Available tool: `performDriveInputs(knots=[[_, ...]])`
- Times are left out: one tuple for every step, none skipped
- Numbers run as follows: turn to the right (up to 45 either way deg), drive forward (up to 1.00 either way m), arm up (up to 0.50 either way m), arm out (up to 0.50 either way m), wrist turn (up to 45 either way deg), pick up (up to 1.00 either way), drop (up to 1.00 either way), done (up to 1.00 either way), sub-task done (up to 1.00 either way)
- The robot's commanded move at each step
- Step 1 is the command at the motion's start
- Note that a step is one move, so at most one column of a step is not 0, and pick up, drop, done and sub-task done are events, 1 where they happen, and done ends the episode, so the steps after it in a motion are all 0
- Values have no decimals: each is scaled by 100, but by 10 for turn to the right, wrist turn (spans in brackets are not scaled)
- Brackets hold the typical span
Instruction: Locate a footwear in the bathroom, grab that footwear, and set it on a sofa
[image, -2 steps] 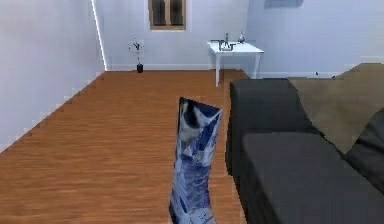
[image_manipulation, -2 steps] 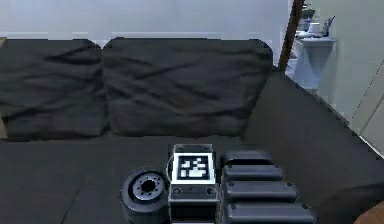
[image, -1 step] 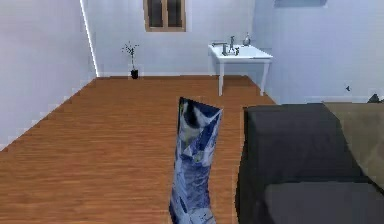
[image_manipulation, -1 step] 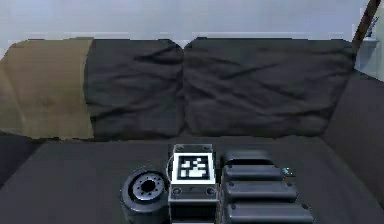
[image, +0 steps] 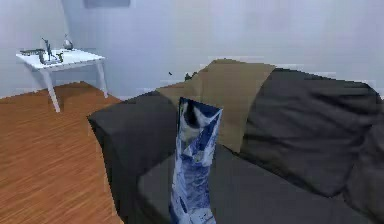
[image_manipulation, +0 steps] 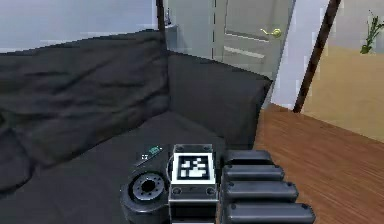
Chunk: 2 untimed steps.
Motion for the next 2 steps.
performDriveInputs(knots=[[450, 0, 0, 0, 0, 0, 0, 0, 0], [450, 0, 0, 0, 0, 0, 0, 0, 0]])
